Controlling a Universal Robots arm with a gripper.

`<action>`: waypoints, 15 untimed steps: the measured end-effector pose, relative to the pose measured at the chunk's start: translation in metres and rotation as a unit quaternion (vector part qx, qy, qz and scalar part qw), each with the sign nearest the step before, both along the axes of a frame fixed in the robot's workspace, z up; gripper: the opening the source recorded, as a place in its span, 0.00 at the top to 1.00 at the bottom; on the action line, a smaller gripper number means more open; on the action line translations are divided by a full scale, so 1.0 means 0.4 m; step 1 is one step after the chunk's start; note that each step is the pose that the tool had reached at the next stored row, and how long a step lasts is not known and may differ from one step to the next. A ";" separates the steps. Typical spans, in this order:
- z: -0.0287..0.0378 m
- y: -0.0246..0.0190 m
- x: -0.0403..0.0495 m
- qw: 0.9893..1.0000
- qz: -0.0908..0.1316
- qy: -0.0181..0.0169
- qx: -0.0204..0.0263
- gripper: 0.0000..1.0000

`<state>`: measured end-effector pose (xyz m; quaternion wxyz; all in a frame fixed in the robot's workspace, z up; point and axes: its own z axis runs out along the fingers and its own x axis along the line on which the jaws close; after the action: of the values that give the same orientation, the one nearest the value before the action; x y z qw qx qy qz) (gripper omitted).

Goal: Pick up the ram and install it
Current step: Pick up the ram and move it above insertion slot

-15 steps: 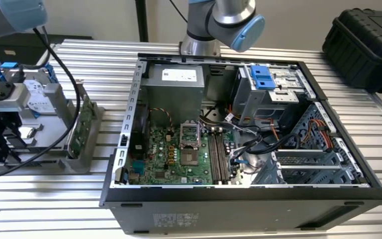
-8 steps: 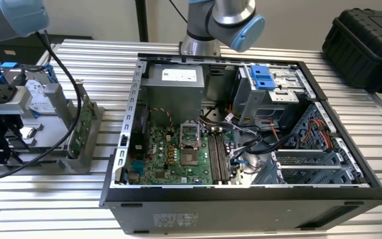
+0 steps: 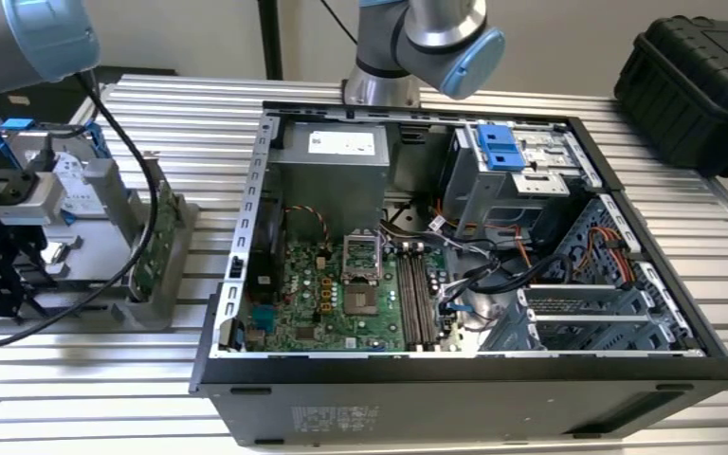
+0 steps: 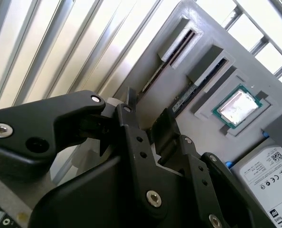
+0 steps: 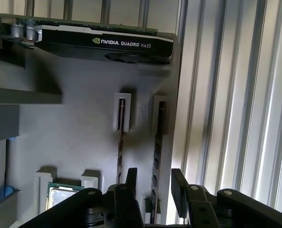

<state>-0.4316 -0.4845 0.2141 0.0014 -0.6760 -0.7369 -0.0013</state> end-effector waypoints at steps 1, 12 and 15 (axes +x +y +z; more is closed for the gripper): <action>-0.005 0.000 0.000 1.000 0.000 0.000 0.000 0.00; -0.032 0.000 0.000 1.000 0.000 0.001 0.000 0.00; -0.038 0.000 0.000 1.000 0.000 0.002 0.000 0.00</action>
<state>-0.4317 -0.4846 0.1988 0.0027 -0.6760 -0.7369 0.0000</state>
